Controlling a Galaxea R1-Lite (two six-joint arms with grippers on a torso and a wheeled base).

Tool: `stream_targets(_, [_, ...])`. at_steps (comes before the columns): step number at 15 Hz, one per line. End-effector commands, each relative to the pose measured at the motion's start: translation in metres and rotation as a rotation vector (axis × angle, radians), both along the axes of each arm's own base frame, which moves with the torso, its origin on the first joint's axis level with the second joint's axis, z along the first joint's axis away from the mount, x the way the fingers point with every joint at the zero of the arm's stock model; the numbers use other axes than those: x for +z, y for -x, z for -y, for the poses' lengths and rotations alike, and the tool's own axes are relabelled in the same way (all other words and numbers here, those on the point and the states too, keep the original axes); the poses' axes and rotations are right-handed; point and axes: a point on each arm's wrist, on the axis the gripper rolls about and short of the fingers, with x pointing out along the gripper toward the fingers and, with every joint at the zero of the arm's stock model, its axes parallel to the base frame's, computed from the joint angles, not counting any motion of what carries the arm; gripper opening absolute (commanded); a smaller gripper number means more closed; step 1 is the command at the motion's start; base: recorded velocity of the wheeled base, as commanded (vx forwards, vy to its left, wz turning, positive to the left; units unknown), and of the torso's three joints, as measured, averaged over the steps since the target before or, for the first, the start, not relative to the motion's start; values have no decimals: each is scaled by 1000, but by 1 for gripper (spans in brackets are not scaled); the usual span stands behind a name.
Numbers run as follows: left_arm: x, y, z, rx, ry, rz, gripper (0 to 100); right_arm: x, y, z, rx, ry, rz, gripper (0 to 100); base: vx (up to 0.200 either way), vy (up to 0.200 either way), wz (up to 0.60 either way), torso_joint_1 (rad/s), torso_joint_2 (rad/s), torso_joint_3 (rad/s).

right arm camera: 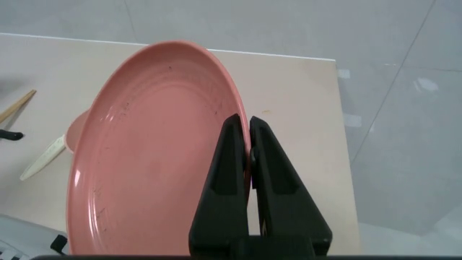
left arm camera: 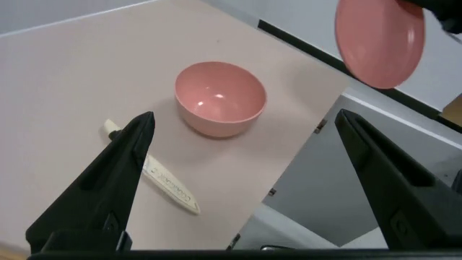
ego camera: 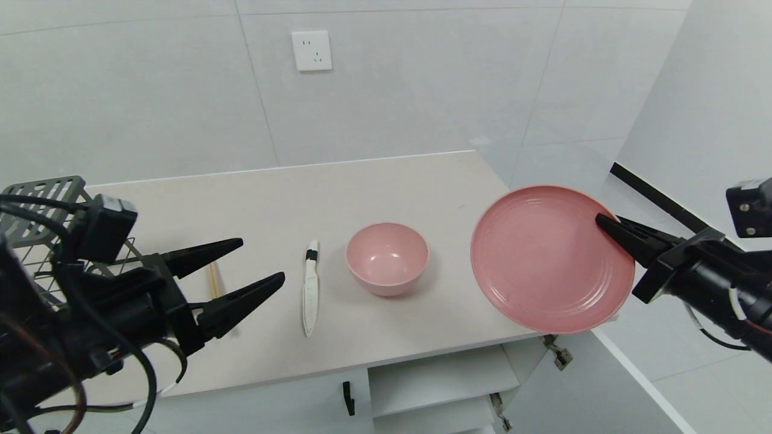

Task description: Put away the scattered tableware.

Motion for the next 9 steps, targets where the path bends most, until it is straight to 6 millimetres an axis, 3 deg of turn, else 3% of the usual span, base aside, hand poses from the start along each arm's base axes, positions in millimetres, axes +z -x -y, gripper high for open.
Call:
stream_targets(1, [-9, -26, 10, -2, -17, -55, 100, 1, 3, 1, 3, -1, 9, 0, 0, 0, 0, 0, 0, 0])
stream_targets(6, [-21, -72, 35, 7, -36, -103, 100, 1, 13, 4, 3, -1, 15, 0, 0, 0, 0, 0, 0, 0])
stream_targets(9, [-29, -90, 41, 65, -44, -122, 100, 1, 13, 4, 3, -1, 15, 0, 0, 0, 0, 0, 0, 0])
